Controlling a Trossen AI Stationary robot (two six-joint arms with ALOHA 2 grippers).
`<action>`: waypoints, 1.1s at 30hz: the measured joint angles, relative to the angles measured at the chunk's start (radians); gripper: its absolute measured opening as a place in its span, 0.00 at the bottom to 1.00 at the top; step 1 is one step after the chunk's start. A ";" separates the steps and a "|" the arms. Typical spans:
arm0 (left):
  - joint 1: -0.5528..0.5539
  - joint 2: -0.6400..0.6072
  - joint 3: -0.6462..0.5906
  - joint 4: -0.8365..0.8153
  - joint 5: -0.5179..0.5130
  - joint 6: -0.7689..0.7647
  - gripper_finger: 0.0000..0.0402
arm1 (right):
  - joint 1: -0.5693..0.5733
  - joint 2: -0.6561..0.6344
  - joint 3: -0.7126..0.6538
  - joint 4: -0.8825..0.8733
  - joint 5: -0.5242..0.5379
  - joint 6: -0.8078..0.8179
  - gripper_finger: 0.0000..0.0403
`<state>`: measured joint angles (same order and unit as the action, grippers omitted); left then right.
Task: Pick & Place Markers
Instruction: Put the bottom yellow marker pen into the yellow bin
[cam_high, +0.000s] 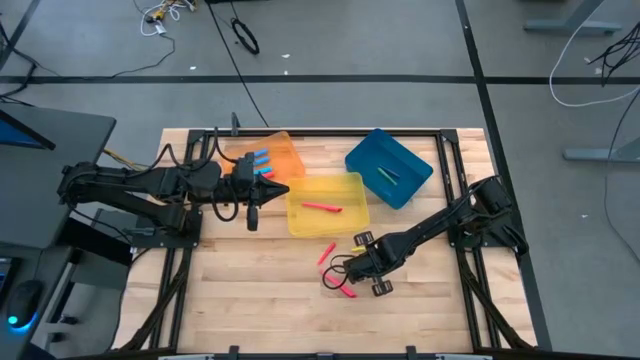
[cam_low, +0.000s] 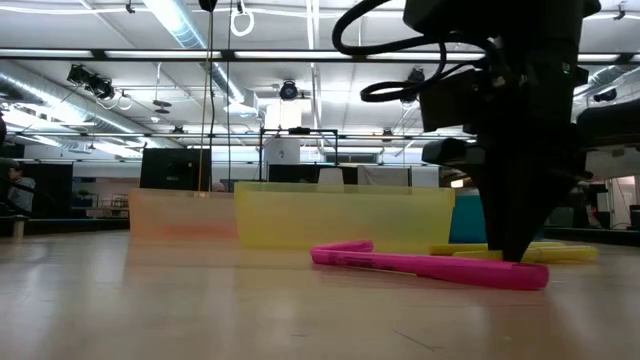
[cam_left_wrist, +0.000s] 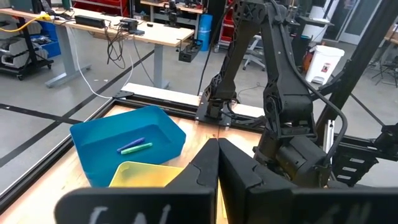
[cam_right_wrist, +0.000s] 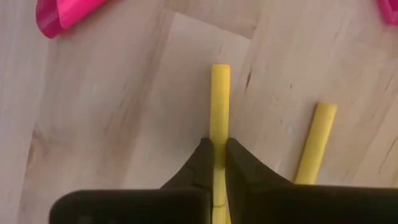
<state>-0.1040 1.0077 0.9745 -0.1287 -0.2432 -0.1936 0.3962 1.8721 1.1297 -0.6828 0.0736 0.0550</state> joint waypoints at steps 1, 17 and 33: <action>0.000 0.000 0.000 0.000 0.000 0.000 0.03 | 0.000 0.000 0.001 -0.002 -0.003 0.013 0.03; 0.000 0.000 0.000 -0.001 0.000 0.006 0.02 | 0.000 -0.148 0.257 -0.426 -0.083 0.105 0.04; 0.003 0.000 0.000 -0.001 0.000 0.022 0.01 | -0.084 -0.172 0.453 -0.559 -0.091 0.119 0.04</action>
<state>-0.1013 1.0073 0.9749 -0.1295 -0.2428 -0.1715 0.3120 1.6997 1.5826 -1.2418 -0.0174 0.1745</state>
